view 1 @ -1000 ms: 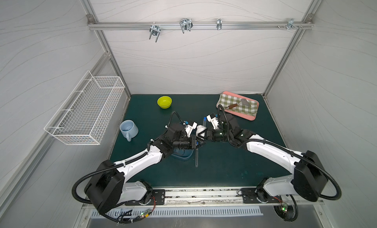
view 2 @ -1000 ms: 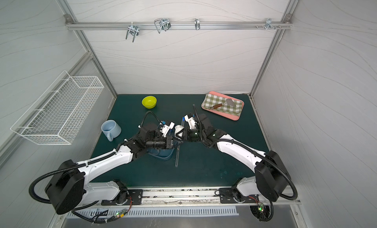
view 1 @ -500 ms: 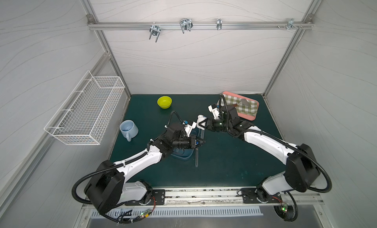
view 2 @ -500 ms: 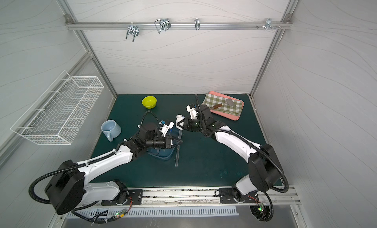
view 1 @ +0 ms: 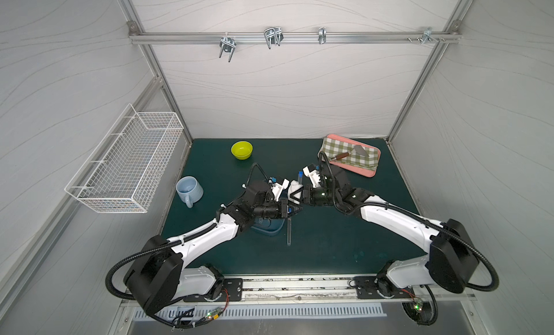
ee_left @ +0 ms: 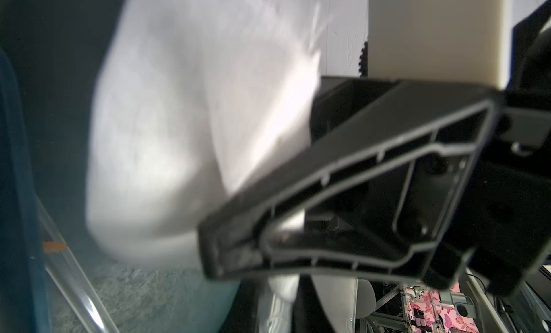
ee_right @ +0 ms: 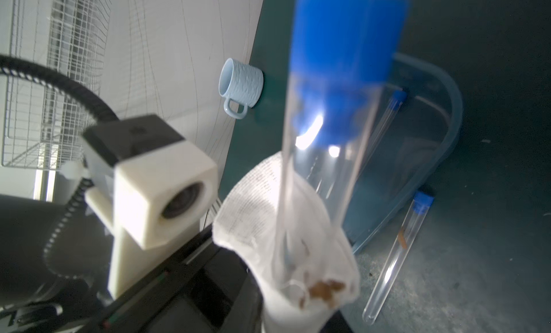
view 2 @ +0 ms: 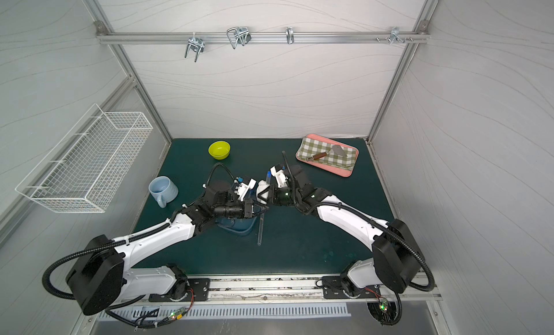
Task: Wipe the exteriors of test tubes
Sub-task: Wipe the dirt from the test tube.
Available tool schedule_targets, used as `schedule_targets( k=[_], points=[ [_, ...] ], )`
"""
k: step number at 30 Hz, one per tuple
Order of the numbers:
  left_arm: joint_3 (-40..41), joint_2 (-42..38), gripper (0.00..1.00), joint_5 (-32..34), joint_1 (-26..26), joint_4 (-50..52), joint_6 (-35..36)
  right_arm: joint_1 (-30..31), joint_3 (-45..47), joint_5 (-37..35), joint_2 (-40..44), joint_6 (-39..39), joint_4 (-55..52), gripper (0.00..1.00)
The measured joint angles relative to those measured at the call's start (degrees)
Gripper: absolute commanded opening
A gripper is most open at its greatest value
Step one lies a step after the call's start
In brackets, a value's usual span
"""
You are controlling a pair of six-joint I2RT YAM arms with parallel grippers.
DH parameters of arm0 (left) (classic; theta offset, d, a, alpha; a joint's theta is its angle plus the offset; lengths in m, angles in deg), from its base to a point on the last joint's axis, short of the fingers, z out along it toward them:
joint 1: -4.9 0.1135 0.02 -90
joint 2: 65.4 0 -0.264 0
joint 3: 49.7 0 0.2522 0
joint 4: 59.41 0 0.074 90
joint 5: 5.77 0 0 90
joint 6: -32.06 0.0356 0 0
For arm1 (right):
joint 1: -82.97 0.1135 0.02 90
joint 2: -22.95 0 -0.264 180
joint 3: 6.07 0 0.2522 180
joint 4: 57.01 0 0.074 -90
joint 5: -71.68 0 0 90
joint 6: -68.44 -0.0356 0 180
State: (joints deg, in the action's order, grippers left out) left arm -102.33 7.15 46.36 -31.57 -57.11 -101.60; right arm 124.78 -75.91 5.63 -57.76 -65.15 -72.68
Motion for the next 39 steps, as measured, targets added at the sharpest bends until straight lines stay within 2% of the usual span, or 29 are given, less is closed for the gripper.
schedule_targets(
  k=[5, 9, 20, 23, 28, 33, 39],
  points=[
    [0.0, -0.5, 0.03, 0.1, 0.0, -0.5, -0.1, -3.5, -6.4, 1.2, -4.3, 1.5, -0.2, 0.23],
    [0.0, -0.9, 0.03, 0.3, 0.0, -0.4, -0.1, -4.2, -7.4, 2.3, -5.1, 1.7, 0.2, 0.23],
    [0.1, -0.9, 0.03, 0.7, 0.3, 0.0, -1.4, 2.3, 2.8, 0.0, 1.4, -0.6, 1.7, 0.22],
    [0.2, -0.8, 0.04, 0.7, 0.2, -0.2, -1.4, 2.4, 3.2, -0.7, 1.8, -1.0, 1.8, 0.20],
    [0.2, -0.9, 0.15, 1.3, 0.2, -2.3, -1.3, 2.4, 1.2, -0.8, 1.6, -0.7, 0.4, 0.18],
    [0.4, -1.8, 0.32, 2.5, 0.4, -2.6, -1.6, 1.7, -1.0, -0.4, 0.8, 1.7, -1.4, 0.17],
    [3.2, -8.2, 0.42, 4.8, 3.2, 0.2, -1.6, -0.8, -1.7, 0.9, 1.0, 5.0, -4.6, 0.17]
  ],
)
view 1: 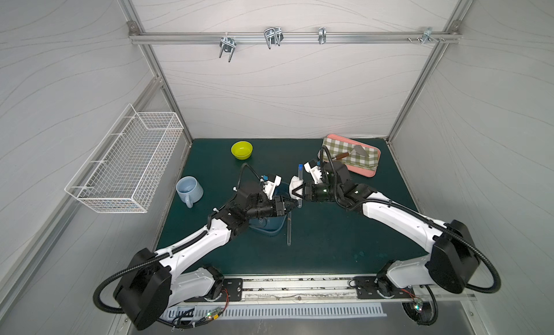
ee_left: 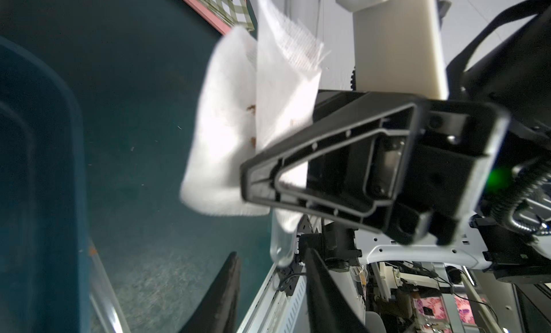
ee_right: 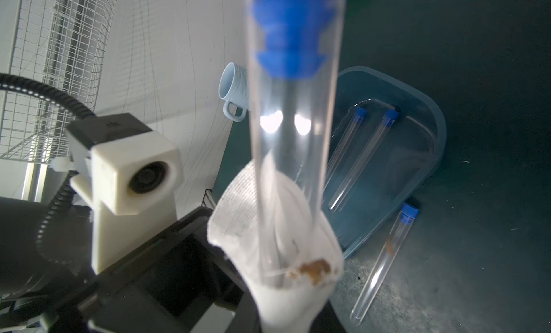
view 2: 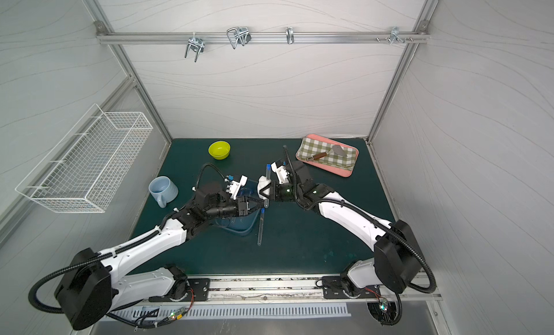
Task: Wipe the exteriors of test tubes
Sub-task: Wipe the dirt from the test tube.
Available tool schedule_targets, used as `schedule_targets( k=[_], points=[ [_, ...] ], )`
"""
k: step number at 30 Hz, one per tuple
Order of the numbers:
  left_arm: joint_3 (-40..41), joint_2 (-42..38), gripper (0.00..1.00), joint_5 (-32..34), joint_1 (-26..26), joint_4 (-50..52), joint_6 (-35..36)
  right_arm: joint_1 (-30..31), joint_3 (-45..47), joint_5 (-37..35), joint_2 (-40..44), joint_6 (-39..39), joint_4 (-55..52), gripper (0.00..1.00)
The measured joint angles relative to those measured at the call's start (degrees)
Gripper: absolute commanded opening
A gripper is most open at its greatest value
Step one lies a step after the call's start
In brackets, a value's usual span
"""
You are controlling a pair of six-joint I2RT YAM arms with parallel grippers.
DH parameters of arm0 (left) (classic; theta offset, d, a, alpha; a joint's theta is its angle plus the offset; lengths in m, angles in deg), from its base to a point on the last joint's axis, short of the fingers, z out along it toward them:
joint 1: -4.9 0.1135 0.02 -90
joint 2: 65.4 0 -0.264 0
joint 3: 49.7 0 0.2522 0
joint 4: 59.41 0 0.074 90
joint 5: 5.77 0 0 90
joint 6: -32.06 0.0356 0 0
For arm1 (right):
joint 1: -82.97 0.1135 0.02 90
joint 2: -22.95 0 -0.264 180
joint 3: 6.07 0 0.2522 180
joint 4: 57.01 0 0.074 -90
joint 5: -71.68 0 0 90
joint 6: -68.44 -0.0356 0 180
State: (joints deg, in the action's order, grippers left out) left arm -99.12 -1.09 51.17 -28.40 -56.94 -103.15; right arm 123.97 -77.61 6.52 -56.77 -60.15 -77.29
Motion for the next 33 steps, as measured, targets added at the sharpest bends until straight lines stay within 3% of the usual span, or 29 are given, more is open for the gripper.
schedule_targets(
  k=[4, 8, 21, 33],
  points=[
    [0.0, -4.1, 0.46, 1.0, 5.0, 3.3, 0.6, -0.5, 0.5, 1.3, 1.3, 2.1, -2.8, 0.17],
    [-4.1, -2.4, 0.47, 0.5, 7.6, 6.7, 2.7, 1.0, 3.4, 2.1, 4.3, 2.6, -3.5, 0.17],
    [-8.9, 6.8, 0.46, -5.9, 7.5, 4.7, 3.6, 9.5, 8.3, 1.0, 5.4, -0.7, -2.4, 0.18],
    [-9.3, 8.7, 0.31, -7.6, 4.0, 2.2, 3.5, 10.8, 7.6, 0.7, 5.3, -1.5, -1.0, 0.18]
  ],
)
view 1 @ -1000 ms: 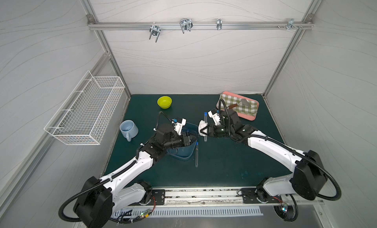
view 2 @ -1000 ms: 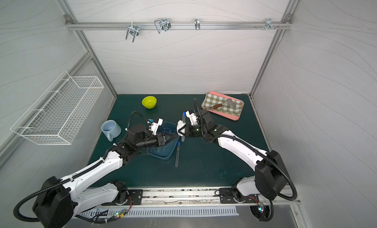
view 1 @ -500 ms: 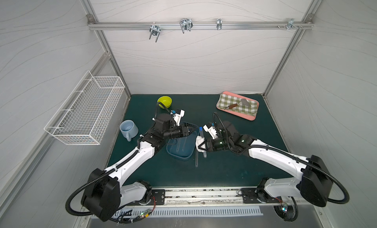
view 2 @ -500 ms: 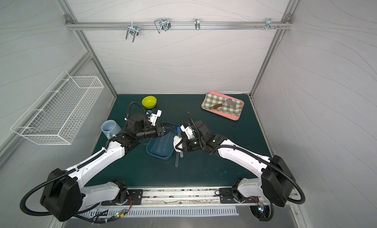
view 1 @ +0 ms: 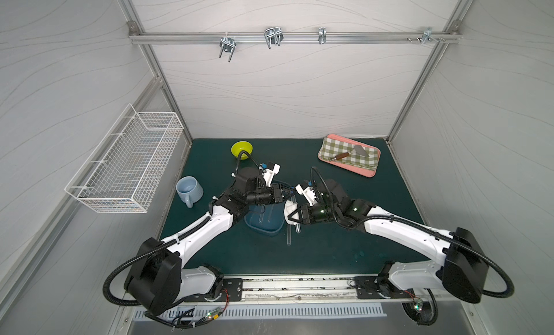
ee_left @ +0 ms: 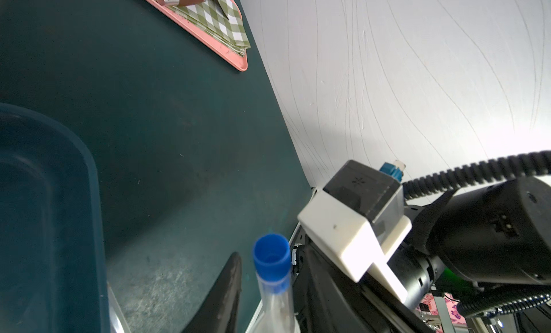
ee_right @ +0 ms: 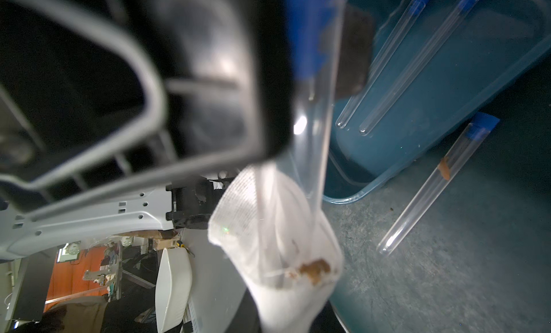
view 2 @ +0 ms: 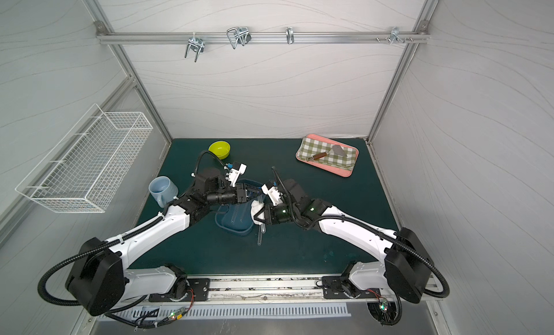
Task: Wipe the exteriors of test tubes
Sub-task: Wipe the dirt from the test tube.
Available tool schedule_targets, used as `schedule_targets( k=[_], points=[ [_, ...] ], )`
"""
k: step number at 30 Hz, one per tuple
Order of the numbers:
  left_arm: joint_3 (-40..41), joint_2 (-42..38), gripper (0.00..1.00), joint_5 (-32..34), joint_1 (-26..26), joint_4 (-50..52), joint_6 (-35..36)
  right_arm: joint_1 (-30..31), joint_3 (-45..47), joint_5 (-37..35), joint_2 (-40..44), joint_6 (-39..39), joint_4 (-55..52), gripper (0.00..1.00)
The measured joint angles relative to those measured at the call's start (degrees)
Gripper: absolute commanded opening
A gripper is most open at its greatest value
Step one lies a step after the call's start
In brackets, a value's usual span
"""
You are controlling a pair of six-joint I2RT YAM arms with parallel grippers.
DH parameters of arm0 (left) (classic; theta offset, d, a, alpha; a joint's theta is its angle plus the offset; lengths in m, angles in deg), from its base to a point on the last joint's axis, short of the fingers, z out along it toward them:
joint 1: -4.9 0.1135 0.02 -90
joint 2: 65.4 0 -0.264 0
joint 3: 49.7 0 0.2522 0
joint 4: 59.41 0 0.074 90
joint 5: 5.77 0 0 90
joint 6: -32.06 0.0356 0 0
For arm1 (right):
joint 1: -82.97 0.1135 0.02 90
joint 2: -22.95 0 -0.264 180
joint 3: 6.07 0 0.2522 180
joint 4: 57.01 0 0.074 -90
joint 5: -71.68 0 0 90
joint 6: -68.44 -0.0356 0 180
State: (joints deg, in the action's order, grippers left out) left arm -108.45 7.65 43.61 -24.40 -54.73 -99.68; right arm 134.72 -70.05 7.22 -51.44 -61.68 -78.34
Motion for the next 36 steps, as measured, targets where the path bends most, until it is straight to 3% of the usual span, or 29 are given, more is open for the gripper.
schedule_targets(
  k=[11, 26, 36],
  points=[
    [-0.2, 0.7, 0.07, -0.5, -0.7, -1.6, -1.2, 0.7, -0.3, -1.1, -0.2, -0.4, 0.3, 0.20],
    [-0.2, 0.0, 0.06, 0.2, -0.7, -3.9, -2.6, -3.5, -6.8, -0.8, -3.5, 0.1, 0.6, 0.22],
    [-0.2, 0.0, 0.06, 0.6, -0.1, -3.6, -3.1, 0.6, 0.1, -1.5, 0.1, -1.2, 2.0, 0.20]
  ],
)
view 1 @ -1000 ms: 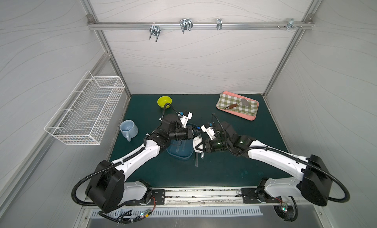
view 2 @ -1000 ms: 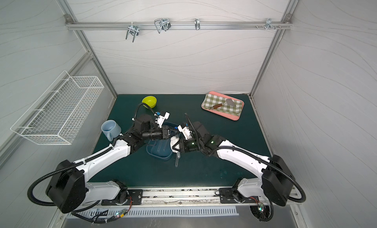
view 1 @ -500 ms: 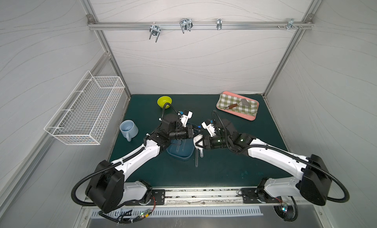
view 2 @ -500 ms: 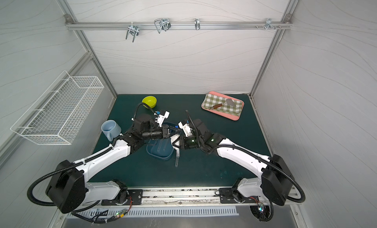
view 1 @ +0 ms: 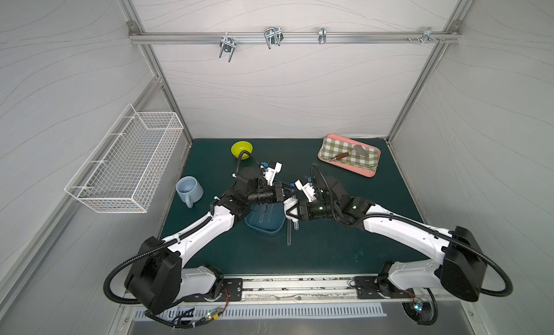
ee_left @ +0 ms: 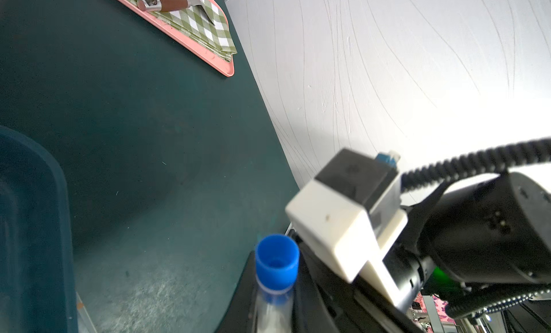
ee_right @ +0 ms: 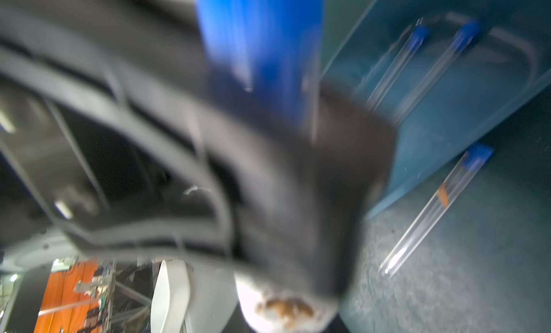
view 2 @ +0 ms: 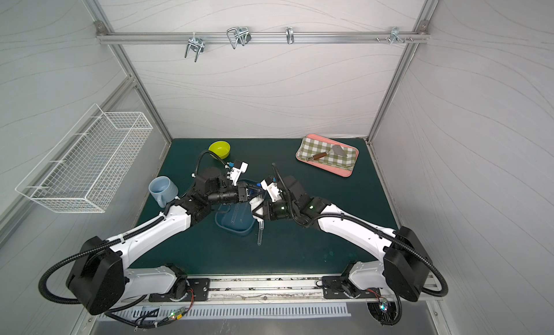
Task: Wipe the exteriors of test tubes
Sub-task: Wipe the dirt from the test tube.
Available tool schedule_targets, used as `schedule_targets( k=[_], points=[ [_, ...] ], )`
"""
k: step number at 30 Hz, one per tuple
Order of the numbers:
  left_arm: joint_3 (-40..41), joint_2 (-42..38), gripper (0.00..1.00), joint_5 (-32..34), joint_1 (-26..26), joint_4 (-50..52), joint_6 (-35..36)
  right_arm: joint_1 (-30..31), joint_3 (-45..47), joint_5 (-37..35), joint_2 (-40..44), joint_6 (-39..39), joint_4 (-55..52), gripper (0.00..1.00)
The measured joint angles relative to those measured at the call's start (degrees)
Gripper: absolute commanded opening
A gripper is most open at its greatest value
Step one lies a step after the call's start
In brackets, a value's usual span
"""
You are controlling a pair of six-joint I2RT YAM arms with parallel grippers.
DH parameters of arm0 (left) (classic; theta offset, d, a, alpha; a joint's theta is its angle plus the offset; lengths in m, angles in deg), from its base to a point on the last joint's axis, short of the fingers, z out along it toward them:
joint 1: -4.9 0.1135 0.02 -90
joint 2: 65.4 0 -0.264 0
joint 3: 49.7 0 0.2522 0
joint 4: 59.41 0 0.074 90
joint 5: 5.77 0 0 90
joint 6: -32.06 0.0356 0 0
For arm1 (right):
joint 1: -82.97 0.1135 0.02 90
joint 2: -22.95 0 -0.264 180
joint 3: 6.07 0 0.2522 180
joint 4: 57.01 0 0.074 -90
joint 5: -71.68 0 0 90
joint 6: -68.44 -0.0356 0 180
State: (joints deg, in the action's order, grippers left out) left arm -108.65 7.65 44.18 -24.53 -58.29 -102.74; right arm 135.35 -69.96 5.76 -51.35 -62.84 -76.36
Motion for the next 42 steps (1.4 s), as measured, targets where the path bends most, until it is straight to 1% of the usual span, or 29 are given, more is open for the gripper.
schedule_targets(
  k=[4, 8, 14, 19, 28, 38, 42],
  points=[
    [0.2, 0.0, 0.06, -0.2, 0.4, 1.0, -0.1, 1.6, 3.2, -1.0, 2.1, -1.7, 1.6, 0.20],
    [0.3, 0.0, 0.06, -0.2, 0.7, 1.1, -0.2, 1.8, 2.7, -1.3, 1.4, -1.8, 1.6, 0.20],
    [0.3, -0.1, 0.06, 1.1, 1.6, 0.0, -0.5, -1.6, -2.2, 0.9, -3.0, -0.1, 0.5, 0.20],
    [0.3, -0.6, 0.06, 1.9, 1.6, -1.8, -1.2, -3.5, -4.8, 2.8, -3.9, 1.7, -0.1, 0.20],
    [0.3, -0.9, 0.06, 1.8, 1.6, -2.1, -1.3, -4.2, -4.0, 4.1, -3.6, 1.8, 1.3, 0.21],
    [0.3, -0.9, 0.06, -0.5, 2.3, -4.9, -1.4, -7.3, -4.6, 10.6, -3.6, 2.8, 1.5, 0.21],
    [0.3, -0.9, 0.06, -1.9, 2.5, -6.7, -1.5, -8.9, -5.5, 13.0, -3.6, 3.3, 1.2, 0.23]
  ],
)
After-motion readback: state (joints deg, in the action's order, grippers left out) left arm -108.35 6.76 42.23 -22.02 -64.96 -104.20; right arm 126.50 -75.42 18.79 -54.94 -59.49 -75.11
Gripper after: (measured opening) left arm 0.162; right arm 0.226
